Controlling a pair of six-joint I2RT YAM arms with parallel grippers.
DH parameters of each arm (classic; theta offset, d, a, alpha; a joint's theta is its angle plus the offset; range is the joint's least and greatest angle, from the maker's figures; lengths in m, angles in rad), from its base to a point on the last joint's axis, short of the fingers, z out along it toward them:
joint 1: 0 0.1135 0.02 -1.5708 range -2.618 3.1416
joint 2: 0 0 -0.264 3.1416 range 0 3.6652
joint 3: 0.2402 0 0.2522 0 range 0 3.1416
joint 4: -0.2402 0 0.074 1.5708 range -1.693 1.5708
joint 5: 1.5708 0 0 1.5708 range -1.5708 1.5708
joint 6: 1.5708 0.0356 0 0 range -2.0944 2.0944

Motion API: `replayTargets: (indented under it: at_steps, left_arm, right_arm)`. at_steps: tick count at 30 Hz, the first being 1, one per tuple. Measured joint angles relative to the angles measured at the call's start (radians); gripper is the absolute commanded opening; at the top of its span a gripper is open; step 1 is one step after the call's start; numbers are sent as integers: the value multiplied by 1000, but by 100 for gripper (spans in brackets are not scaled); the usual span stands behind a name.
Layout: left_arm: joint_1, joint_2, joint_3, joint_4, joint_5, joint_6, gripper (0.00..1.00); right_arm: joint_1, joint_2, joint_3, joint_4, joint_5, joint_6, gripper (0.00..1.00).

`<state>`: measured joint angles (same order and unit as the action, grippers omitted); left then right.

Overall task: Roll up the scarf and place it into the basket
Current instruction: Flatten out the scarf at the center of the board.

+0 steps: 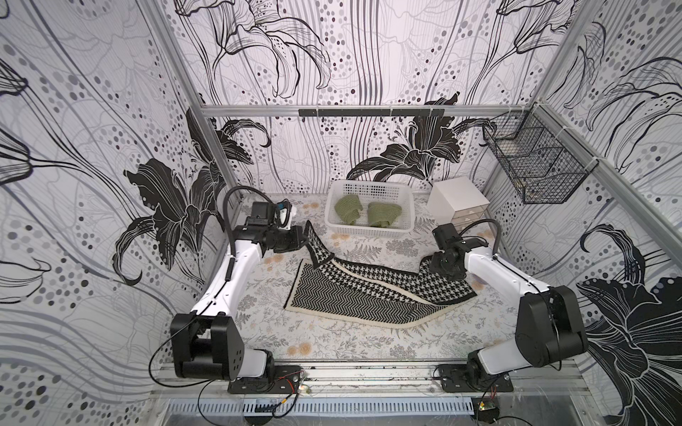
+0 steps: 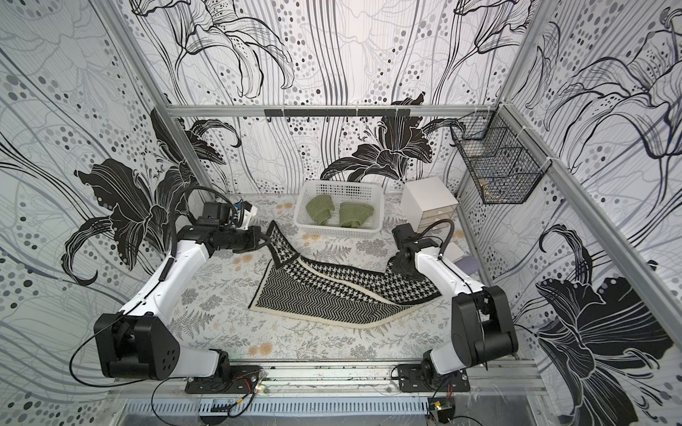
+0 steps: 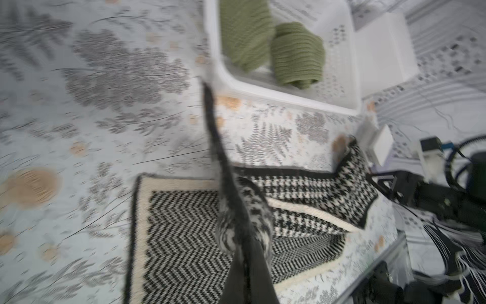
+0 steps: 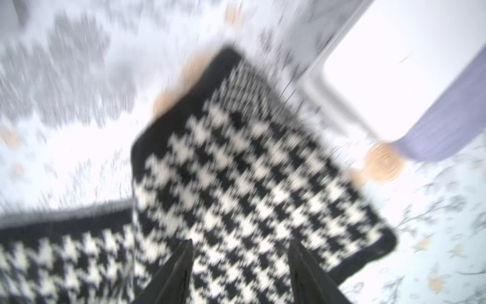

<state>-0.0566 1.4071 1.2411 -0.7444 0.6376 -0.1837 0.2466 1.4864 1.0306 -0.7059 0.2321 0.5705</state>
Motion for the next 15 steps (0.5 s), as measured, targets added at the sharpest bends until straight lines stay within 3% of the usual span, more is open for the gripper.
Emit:
replayTargets:
  at_steps: [2,7,11,15]
  left_arm:
    - [-32,-21,-6,4,11,40,0]
    - [-52,-39,-15,-56,48,140,0]
    - [-134,-157,-100,-2,151,165,0]
    - [-178,-266,-67,-26,267,203,0]
  right_arm:
    - [1,-34,-15,19,-32,-30,60]
    - [97,-168,-79,159,-303,-128,65]
    - [164,-130,-54,275,-452,-163,65]
    - [180,-63,-5,312,-499,-190,65]
